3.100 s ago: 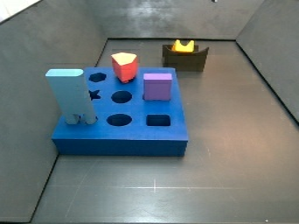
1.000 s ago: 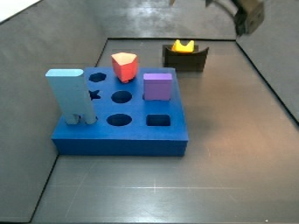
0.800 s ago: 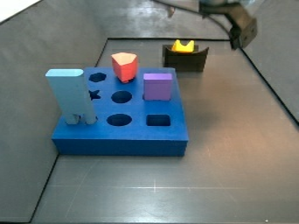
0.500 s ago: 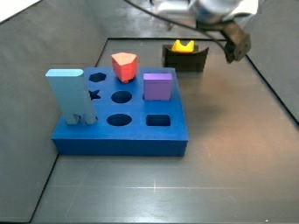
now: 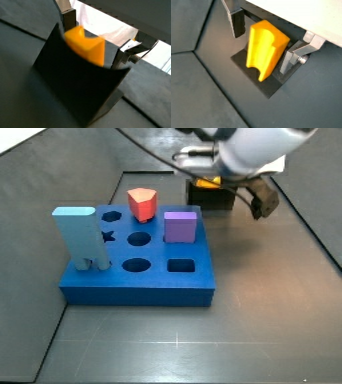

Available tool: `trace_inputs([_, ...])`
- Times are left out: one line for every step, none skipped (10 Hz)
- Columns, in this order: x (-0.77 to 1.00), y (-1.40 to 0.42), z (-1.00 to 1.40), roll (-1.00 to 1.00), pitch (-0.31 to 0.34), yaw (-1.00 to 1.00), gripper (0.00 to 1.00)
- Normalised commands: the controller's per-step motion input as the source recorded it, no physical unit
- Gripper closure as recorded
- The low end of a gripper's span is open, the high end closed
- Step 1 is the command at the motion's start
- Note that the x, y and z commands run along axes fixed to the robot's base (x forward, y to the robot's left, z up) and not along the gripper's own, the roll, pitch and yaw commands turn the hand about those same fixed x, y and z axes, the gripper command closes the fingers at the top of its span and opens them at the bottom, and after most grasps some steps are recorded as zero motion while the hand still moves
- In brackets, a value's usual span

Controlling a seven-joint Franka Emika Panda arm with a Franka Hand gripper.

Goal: Pick up the arch object. Move up. Place the arch object on the fixture. Regrasp the arch object. Move to above the board. Insert the arch object.
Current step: Regrasp the arch object, then move to above the board.

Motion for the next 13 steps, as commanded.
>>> trace_inputs([0.07, 0.01, -0.3, 0.07, -0.029, -0.01, 0.0])
trace_inputs([0.06, 0.01, -0.21, 0.07, -0.024, 0.0, 0.0])
trace_inputs([0.0, 0.0, 0.0, 0.0, 0.0, 0.0, 1.0])
trace_inputs([-0.35, -0.17, 1.0, -0.05, -0.032, 0.21, 1.0])
trace_inputs([-0.35, -0.17, 1.0, -0.06, -0.046, 0.21, 1.0])
trace_inputs([-0.34, -0.16, 1.0, -0.06, -0.106, 0.19, 1.0])
trace_inputs([-0.33, -0.15, 1.0, -0.06, -0.149, 0.15, 1.0])
trace_inputs([-0.32, -0.15, 1.0, -0.04, -0.159, 0.12, 1.0])
trace_inputs([-0.31, -0.14, 1.0, -0.01, -0.163, 0.06, 1.0])
trace_inputs([-0.3, -0.14, 1.0, 0.0, -0.149, 0.03, 1.0])
trace_inputs([-0.29, -0.13, 1.0, 0.01, -0.123, -0.01, 1.0])
trace_inputs([-0.29, -0.13, 1.0, 0.01, -0.102, -0.03, 1.0])
trace_inputs([-0.27, -0.12, 1.0, 0.01, -0.049, -0.05, 1.0])
